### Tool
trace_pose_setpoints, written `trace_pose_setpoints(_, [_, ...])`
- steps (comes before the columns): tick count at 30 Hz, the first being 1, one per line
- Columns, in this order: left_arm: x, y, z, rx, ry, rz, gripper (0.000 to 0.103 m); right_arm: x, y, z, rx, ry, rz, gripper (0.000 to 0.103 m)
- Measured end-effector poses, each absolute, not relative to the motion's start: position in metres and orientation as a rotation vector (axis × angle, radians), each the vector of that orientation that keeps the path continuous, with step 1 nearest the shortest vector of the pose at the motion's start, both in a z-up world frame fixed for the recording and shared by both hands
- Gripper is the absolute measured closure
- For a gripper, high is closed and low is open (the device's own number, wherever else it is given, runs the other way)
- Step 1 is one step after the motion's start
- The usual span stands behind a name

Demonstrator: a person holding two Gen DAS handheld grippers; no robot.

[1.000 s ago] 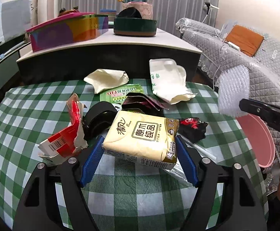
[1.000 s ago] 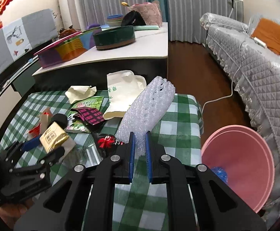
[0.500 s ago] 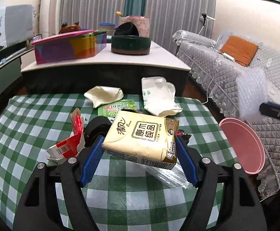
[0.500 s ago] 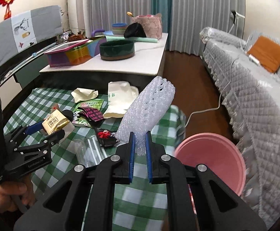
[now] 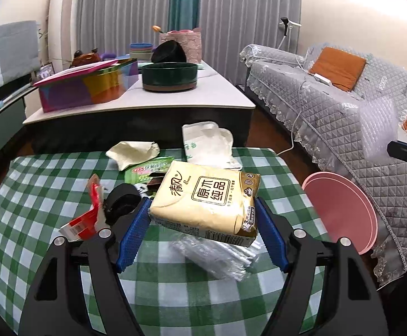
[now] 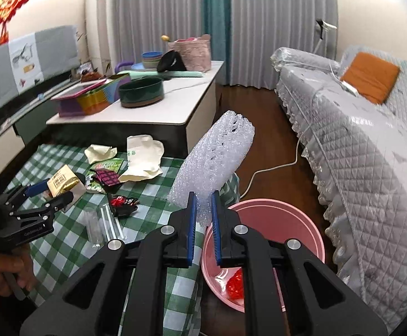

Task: Collect trash
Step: 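Carry the tissue pack and bubble wrap over the pink basin and release both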

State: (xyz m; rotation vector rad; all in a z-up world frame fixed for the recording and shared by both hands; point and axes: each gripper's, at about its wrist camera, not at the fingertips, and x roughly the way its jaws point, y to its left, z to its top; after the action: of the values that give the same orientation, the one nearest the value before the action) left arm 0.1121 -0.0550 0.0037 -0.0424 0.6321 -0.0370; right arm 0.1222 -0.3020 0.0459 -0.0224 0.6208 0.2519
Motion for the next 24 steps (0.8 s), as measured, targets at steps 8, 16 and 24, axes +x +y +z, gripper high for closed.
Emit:
trace_pose_setpoints(8, [0.126, -0.090, 0.009, -0.017, 0.634, -0.056, 0.032, 0.129, -0.329, 0.050, 0.023, 0.579, 0.195, 0.092])
trace_pose_setpoints(16, [0.146, -0.127, 0.013, 0.005, 0.630, -0.089, 0.031, 0.135, -0.347, 0.053, 0.015, 0.556, 0.139, 0.092])
trace_pose_setpoints(24, [0.165, -0.159, 0.012, 0.008, 0.631, -0.132, 0.031, 0.146, -0.373, 0.050, 0.065, 0.574, 0.088, 0.092])
